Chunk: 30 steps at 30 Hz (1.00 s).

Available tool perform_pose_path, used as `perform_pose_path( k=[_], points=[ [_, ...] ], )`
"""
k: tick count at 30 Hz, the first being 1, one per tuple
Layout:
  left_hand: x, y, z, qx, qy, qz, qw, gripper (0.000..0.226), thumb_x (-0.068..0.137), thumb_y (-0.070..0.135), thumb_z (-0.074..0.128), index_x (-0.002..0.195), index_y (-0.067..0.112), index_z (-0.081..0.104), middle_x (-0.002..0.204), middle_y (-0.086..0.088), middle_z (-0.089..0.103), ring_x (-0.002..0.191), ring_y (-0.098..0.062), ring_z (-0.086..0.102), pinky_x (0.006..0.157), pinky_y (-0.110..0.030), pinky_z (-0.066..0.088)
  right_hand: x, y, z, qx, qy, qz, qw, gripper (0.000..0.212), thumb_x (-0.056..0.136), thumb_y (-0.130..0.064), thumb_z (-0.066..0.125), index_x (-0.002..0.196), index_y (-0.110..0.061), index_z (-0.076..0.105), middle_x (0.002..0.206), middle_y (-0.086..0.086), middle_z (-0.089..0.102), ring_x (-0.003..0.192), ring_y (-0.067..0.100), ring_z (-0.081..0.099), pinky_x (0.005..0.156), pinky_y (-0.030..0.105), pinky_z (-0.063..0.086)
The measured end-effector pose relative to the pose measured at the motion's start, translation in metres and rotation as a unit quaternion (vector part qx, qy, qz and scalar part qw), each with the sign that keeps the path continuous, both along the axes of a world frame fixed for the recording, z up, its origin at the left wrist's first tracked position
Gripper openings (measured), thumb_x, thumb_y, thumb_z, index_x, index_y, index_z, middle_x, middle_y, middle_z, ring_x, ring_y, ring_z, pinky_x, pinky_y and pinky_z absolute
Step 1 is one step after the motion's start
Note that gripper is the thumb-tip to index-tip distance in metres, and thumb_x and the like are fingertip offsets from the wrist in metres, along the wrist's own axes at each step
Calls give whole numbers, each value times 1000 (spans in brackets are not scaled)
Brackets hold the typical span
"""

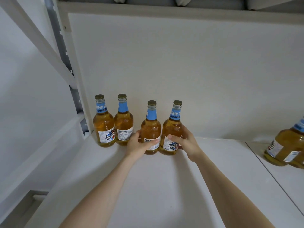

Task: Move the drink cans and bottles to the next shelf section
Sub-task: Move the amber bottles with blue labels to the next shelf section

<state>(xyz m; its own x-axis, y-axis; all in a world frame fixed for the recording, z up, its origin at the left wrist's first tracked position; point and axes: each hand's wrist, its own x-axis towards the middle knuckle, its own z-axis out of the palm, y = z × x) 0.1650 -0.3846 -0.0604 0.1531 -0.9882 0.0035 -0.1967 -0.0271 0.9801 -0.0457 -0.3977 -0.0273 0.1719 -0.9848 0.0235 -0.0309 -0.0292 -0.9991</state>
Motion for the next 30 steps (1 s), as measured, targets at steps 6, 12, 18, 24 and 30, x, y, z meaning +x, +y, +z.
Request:
perform_pose_path(
  k=[6,12,18,24,30],
  points=[
    [0,25,11,28,25,-26,999,74,44,55,89,110,41,59,109,22,66,103,-1,59,74,-21,47,-8,27,3,60,-70,-40,995,42,83,-23,77,121,-29,61,107,-4,75,93,14,73,69,31,57],
    [-3,58,22,35,77,-32,996,77,47,44,92,118,30,64,110,11,73,108,-12,67,88,-32,55,-17,55,4,112,-100,-91,984,41,80,-27,78,119,-24,64,107,3,75,93,20,73,73,41,59],
    [-5,91,24,81,108,13,991,60,62,32,91,115,31,64,111,6,72,107,-17,67,92,-42,56,-23,82,14,152,-80,-108,979,44,79,-31,80,118,-20,63,106,5,75,97,22,71,77,42,57],
    [1,127,25,110,142,39,983,46,68,32,87,110,31,66,107,5,74,101,-17,69,77,-36,59,-17,114,23,179,-66,-110,975,43,79,-31,79,117,-20,62,101,3,74,91,19,70,66,36,53],
    [14,167,32,126,151,53,979,38,68,33,87,101,32,68,90,11,77,83,-8,73,60,-29,58,-8,150,30,185,-65,-116,974,42,81,-32,77,118,-20,62,105,4,73,94,21,69,68,36,53]
  ],
)
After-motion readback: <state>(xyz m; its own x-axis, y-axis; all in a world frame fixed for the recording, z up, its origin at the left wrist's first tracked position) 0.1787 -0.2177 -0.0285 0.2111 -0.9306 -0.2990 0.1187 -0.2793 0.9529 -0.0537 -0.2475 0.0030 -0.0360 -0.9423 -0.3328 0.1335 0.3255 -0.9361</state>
